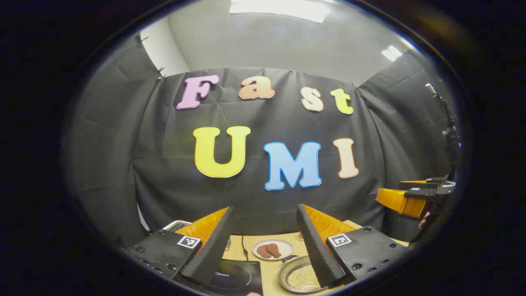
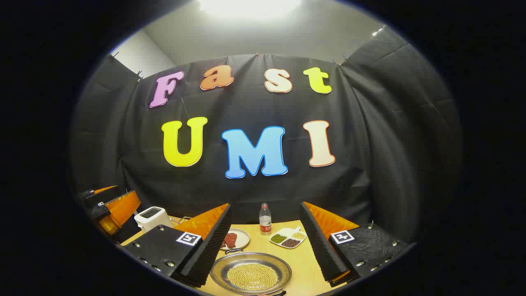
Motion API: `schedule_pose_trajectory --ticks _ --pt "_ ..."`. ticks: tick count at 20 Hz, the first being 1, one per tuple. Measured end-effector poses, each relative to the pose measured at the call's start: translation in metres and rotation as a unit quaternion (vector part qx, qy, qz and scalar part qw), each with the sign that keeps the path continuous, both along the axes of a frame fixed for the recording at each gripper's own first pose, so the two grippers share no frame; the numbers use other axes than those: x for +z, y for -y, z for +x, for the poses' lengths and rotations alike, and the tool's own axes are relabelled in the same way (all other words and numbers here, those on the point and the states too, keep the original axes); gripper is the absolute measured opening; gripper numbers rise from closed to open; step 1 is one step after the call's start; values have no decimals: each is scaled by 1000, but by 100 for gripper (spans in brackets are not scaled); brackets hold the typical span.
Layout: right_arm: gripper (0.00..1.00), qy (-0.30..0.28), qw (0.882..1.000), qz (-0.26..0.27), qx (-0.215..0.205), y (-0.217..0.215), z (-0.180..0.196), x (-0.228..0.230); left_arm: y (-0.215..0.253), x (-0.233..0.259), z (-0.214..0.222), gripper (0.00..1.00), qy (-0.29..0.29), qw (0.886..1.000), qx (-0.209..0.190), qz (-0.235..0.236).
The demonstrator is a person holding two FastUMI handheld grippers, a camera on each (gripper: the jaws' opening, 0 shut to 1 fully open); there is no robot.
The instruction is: First push the handle of the pot to place it horizontally, then grasp the pot with both hands and set it on the induction cooktop.
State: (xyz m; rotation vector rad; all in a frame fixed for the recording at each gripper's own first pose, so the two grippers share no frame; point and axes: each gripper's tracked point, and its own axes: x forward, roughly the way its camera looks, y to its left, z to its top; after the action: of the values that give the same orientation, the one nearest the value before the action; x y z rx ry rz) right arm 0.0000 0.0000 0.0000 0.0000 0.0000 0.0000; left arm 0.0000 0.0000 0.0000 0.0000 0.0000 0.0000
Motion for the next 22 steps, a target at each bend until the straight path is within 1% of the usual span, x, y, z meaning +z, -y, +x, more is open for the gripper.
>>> schedule_pose_trajectory --ticks 1,3,4,6,7,8,9,13,15,16,17,18,19,20,22 --pt "99 -2 1000 -1 1 0 1 -1 0 -2 0 99 -3 1000 2 0" --pt "99 -3 1000 -3 1 1 2 -1 1 -3 2 99 -5 1000 2 -5" --pt "99 -4 1000 -4 1 1 2 -2 1 -2 3 96 -4 1000 2 -5" --pt "99 -6 1000 -6 1 2 1 -3 1 -2 4 96 -5 1000 1 -5" --pt "99 -6 1000 -5 1 3 2 -3 1 -3 6 94 -5 1000 0 -6" --pt "99 -7 1000 -5 -1 4 1 -4 2 -2 6 97 -5 1000 -2 -6" --pt "99 -7 1000 -5 -3 5 0 -3 4 -5 8 95 -7 1000 -5 -6" --pt "99 -9 1000 -3 -7 8 1 -5 6 -6 10 95 -9 1000 -11 -4" --pt "99 -11 1000 0 -7 7 3 -7 5 -5 11 97 -8 1000 -13 -2" --pt "94 -12 1000 0 -7 7 4 -8 5 -5 12 96 -9 1000 -13 0" --pt "94 -14 1000 0 -4 6 6 -10 4 -6 12 94 -9 1000 -13 0" --pt "99 -17 1000 -1 -2 5 6 -12 3 -5 12 96 -9 1000 -11 0" --pt "99 -22 1000 -2 0 4 7 -16 1 -7 12 94 -10 1000 -10 -1" --pt "95 -27 1000 -2 3 4 8 -20 1 -9 11 97 -13 1000 -9 -1" --pt "95 -42 999 -2 9 3 10 -32 0 -13 12 95 -18 1000 -7 -2"
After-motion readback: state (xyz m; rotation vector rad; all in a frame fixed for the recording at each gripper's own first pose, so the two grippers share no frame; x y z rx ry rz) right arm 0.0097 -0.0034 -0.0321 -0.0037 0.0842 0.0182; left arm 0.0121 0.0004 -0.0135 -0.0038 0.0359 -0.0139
